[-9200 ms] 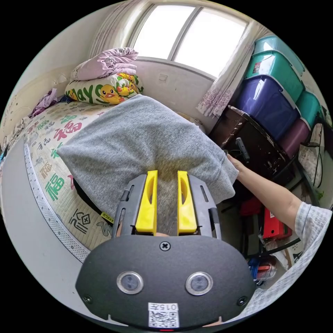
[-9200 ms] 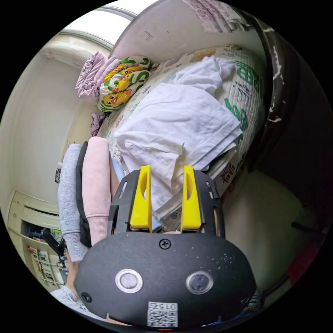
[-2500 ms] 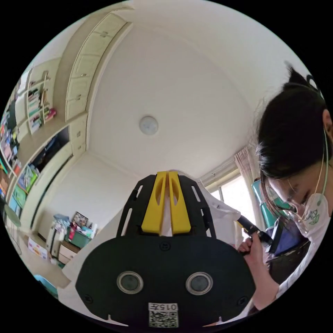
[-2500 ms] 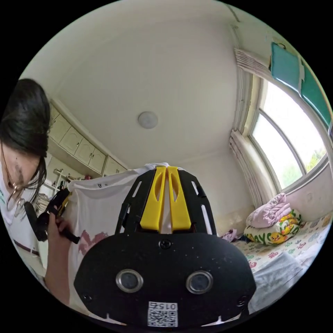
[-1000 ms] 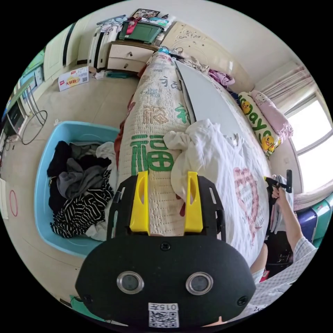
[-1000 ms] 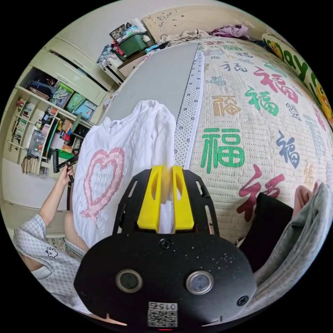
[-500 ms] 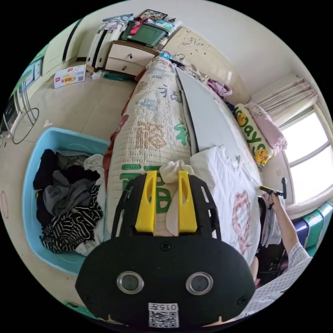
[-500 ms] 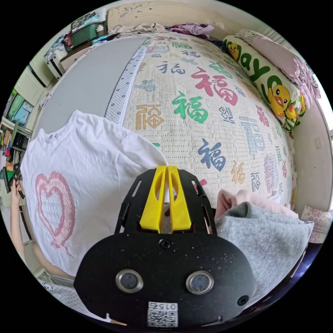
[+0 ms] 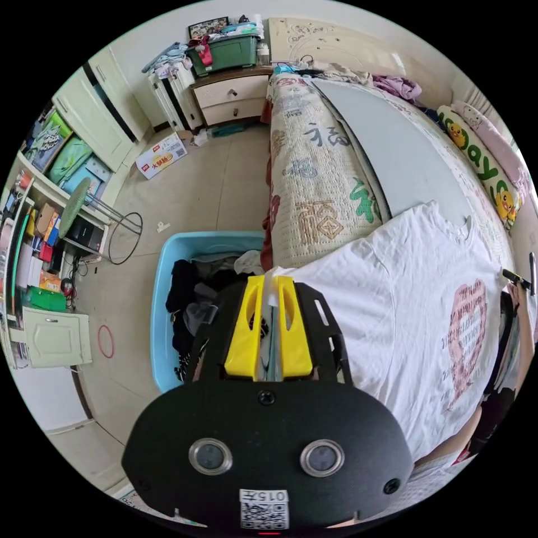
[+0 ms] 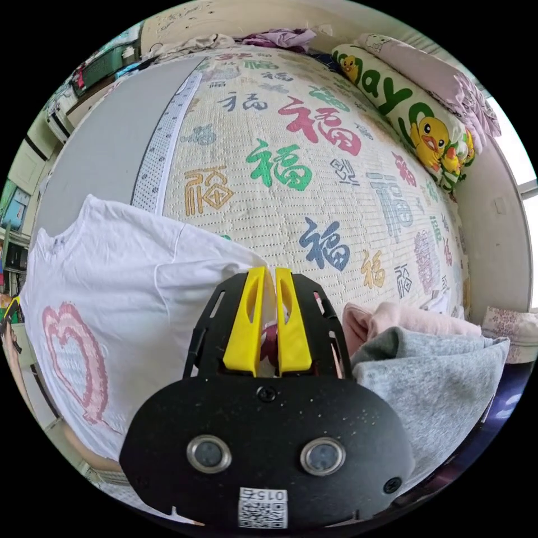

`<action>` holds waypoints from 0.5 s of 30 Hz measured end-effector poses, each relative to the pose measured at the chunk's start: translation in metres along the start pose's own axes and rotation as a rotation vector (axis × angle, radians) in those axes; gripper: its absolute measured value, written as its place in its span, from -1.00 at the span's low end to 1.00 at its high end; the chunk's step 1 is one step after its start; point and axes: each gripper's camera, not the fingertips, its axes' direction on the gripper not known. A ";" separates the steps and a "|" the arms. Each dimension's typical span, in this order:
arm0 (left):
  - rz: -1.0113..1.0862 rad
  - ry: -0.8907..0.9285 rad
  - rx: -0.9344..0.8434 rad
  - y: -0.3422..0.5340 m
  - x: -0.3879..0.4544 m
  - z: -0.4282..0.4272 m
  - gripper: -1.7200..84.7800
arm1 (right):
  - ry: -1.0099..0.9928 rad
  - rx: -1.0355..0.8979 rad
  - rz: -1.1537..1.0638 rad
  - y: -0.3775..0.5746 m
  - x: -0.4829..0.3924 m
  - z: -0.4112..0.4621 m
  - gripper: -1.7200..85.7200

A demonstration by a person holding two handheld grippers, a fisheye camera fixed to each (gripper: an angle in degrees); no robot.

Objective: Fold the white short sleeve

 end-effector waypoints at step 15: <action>0.281 0.380 0.063 -0.070 0.156 0.009 -0.83 | -0.182 0.137 -0.331 0.022 -0.130 -0.054 -0.93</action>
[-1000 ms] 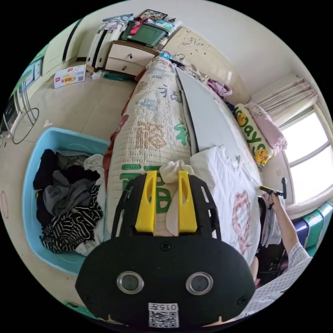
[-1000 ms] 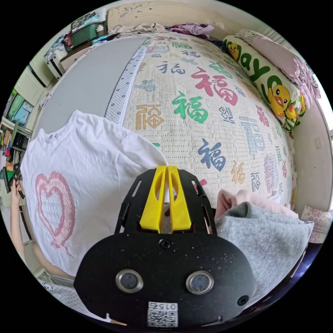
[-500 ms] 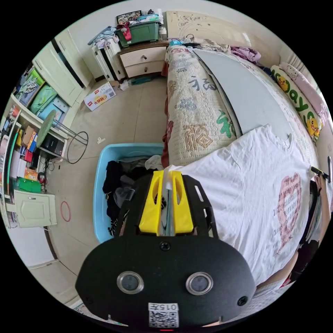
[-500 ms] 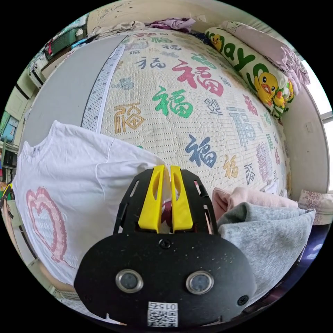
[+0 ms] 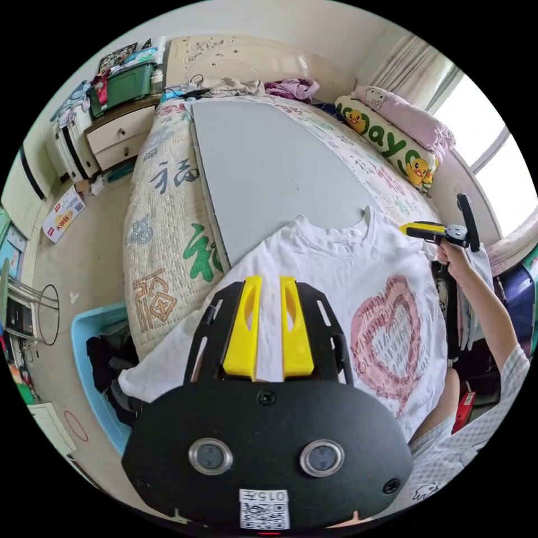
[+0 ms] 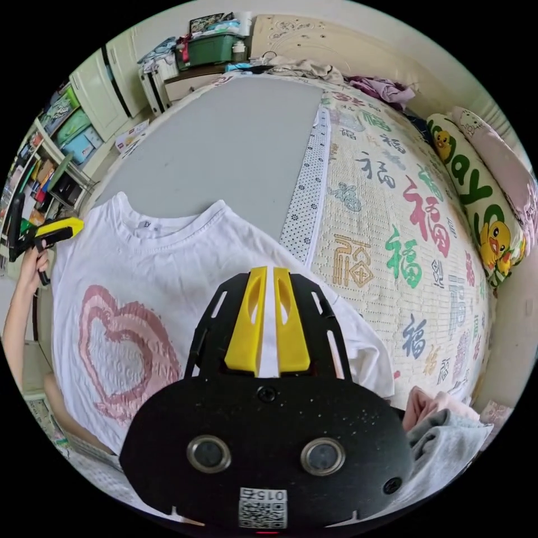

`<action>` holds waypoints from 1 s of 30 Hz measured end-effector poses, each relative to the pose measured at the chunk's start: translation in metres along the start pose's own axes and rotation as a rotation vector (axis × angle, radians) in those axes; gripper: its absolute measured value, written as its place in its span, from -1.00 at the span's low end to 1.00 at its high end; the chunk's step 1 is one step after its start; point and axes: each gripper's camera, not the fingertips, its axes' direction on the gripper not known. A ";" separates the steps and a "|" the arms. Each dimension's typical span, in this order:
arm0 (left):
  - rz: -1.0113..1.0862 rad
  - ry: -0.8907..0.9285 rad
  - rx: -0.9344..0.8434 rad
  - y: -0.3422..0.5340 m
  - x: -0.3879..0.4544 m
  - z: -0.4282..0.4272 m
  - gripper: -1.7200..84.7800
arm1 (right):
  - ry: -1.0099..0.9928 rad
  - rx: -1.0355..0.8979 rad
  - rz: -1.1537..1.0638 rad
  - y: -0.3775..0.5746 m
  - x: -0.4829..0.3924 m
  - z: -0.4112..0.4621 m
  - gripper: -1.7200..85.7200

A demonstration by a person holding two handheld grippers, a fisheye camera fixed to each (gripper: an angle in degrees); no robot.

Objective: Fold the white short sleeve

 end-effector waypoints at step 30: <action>-0.276 0.095 0.484 0.582 0.043 -0.162 -0.81 | -0.259 0.238 0.290 0.520 0.037 -0.267 -0.80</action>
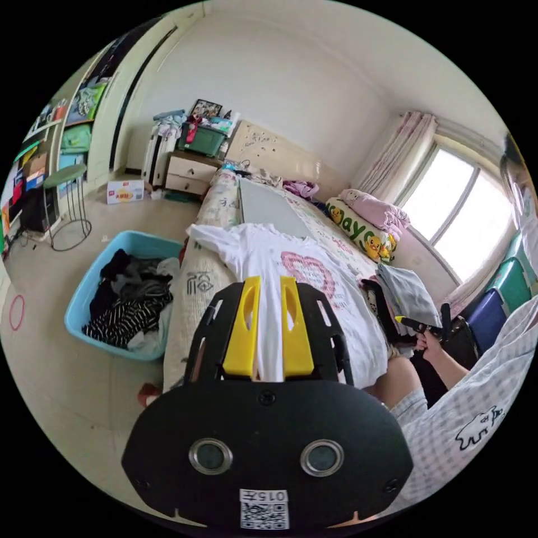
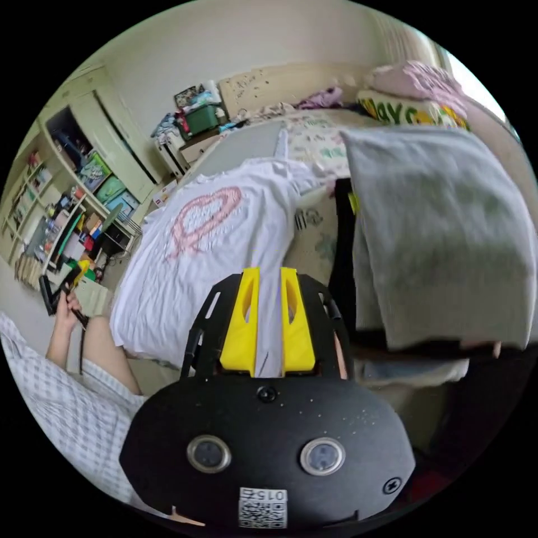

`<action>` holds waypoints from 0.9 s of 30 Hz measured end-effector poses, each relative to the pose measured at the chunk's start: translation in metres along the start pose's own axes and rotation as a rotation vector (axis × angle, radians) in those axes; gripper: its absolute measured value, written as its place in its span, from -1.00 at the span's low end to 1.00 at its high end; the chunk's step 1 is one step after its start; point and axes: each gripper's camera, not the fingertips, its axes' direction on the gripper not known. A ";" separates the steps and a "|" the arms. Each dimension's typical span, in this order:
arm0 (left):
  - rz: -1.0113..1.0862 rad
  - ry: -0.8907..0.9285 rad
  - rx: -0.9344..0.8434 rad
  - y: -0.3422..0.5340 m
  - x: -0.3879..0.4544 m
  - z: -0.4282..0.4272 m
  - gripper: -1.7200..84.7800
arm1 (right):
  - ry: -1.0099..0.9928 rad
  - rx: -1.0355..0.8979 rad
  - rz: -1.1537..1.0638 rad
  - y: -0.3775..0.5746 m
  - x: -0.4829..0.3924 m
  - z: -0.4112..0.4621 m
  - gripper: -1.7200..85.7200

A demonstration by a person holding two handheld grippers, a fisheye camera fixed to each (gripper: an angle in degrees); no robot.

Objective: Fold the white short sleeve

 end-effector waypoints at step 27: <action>-0.269 -0.021 -0.501 0.130 -0.035 0.084 -0.71 | -0.061 -0.123 0.317 0.068 0.097 -0.108 -0.97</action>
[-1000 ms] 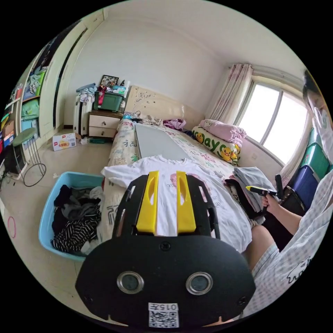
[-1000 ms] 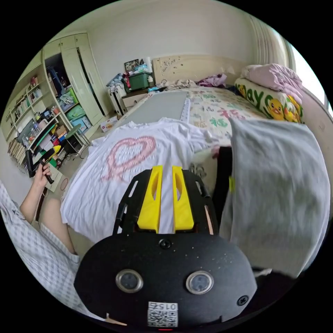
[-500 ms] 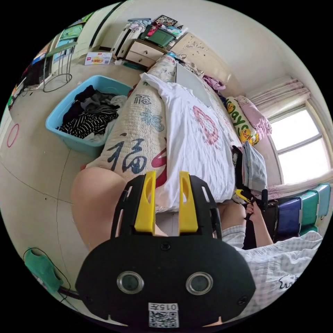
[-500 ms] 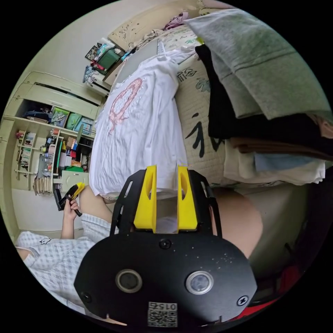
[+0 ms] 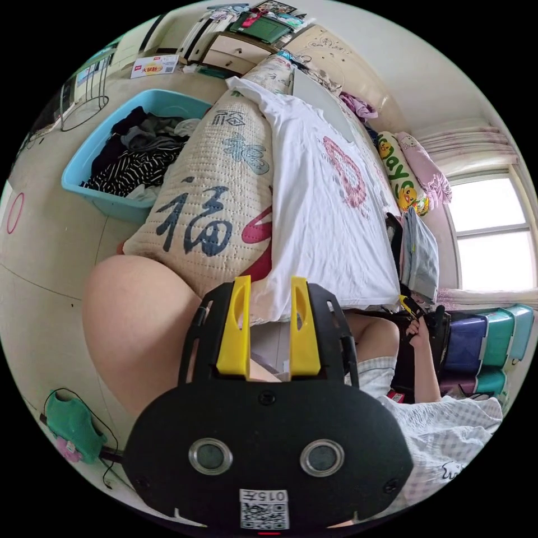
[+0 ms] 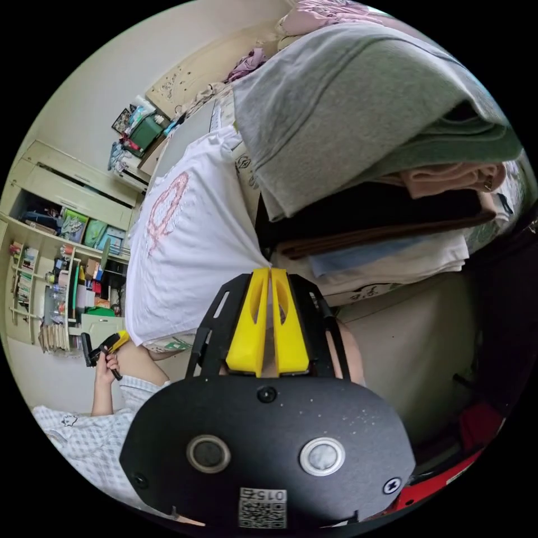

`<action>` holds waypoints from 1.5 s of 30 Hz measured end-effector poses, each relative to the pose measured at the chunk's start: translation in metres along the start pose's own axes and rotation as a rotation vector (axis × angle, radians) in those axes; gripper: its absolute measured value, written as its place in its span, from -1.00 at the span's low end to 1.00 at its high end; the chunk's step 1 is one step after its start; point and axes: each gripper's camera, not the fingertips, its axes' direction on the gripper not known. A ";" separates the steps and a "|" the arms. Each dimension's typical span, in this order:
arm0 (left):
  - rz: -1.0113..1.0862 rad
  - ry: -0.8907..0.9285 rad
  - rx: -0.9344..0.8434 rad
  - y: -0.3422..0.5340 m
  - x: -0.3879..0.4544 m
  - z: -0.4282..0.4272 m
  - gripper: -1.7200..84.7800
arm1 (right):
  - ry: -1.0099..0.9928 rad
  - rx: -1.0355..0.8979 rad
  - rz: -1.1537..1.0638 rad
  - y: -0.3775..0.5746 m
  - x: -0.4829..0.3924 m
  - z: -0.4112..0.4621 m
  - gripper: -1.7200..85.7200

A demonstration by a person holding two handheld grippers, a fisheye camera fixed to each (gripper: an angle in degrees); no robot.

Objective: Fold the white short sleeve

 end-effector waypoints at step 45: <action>0.091 -0.040 -0.082 -0.036 0.074 0.067 -0.97 | 0.107 -0.176 -0.169 0.002 0.000 0.070 -0.97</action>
